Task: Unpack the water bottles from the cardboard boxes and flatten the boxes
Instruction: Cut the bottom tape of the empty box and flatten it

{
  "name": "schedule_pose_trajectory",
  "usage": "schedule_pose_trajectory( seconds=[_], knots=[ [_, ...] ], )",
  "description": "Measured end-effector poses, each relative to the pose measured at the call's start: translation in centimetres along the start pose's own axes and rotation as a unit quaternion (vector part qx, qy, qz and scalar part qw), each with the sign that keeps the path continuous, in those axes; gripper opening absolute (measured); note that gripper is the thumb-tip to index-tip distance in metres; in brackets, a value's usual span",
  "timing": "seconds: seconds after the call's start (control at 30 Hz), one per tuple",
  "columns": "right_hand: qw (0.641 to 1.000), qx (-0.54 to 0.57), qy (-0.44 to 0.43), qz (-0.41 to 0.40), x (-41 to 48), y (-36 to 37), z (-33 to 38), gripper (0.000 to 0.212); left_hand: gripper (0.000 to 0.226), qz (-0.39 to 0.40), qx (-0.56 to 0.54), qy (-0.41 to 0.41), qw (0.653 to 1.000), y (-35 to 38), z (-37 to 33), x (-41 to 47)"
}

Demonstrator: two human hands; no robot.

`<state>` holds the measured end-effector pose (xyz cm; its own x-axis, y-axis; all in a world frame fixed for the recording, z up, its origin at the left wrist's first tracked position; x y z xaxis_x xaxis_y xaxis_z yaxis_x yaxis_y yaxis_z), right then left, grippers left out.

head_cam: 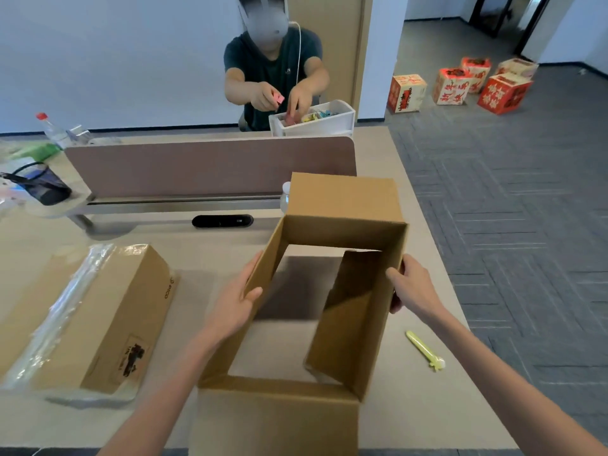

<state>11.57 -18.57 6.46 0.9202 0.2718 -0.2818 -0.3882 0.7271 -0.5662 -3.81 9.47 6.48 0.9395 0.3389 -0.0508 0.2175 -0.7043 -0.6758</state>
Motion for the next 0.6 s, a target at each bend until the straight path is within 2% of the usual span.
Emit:
schedule_pose_trajectory(
  seconds=[0.27,0.33,0.6],
  knots=[
    [0.996,0.054,-0.053,-0.044,-0.7,-7.4,6.5,0.014,0.063,-0.028,0.008,0.098,0.995,-3.4,-6.5,-1.9],
    [0.993,0.083,-0.064,-0.059,-1.1,-9.2,7.7,0.012,0.065,-0.014,0.015,0.129,0.991,-3.6,-8.1,-2.4],
    [0.975,0.147,-0.075,-0.15,-1.6,-14.0,10.3,0.014,0.06,0.035,0.044,0.173,0.983,-3.0,-12.7,-4.6]
  ],
)
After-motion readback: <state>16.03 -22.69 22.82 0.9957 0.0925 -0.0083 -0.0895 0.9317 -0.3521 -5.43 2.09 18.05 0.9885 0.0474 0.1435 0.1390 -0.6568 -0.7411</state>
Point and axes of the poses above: each hand's wrist, its own x-axis towards the middle knuckle, its own y-axis out of the palm, z = x × y, the point moved 6 cm from there along x, towards the middle knuckle
